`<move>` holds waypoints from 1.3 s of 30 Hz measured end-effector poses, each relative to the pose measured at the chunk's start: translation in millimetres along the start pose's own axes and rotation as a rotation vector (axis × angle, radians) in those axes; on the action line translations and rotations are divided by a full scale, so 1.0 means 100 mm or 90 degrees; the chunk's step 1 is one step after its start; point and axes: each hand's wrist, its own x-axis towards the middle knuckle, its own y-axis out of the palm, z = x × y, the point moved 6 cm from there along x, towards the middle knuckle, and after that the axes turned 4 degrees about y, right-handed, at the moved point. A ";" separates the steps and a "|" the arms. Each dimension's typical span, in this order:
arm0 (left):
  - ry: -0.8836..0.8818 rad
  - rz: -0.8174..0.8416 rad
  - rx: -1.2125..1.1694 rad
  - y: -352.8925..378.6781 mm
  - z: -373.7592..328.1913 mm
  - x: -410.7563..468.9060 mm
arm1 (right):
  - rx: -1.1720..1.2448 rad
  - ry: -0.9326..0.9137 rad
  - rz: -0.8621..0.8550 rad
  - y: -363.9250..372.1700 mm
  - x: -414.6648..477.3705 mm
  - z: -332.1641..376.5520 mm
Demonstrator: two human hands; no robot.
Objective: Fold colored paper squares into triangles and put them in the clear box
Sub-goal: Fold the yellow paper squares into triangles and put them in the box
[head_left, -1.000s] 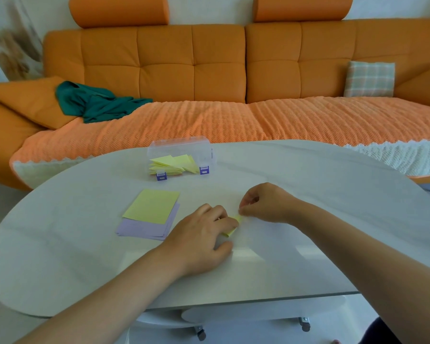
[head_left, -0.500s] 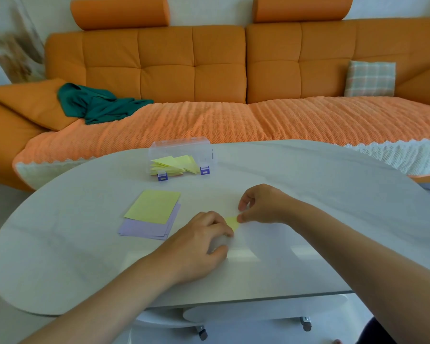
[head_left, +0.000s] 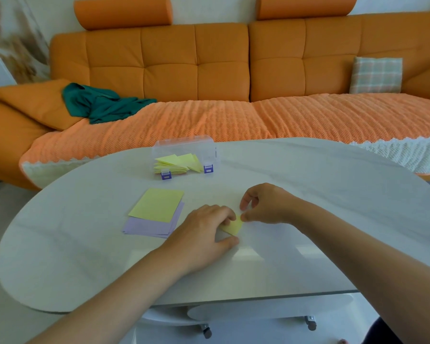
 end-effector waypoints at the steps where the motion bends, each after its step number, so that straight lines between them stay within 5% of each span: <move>1: 0.001 -0.013 0.016 0.00 -0.02 0.05 | 0.002 -0.004 0.001 0.00 -0.01 0.01; 20: 0.069 0.034 0.136 -0.07 0.12 0.32 | -0.020 -0.198 0.014 0.02 0.01 0.05; 32: -0.093 0.063 0.011 -0.04 0.38 0.31 | 0.000 -0.112 0.071 0.07 0.08 0.12; 39: -0.249 -0.062 -0.318 -0.15 0.53 0.35 | 0.080 -0.170 0.039 0.02 0.03 0.17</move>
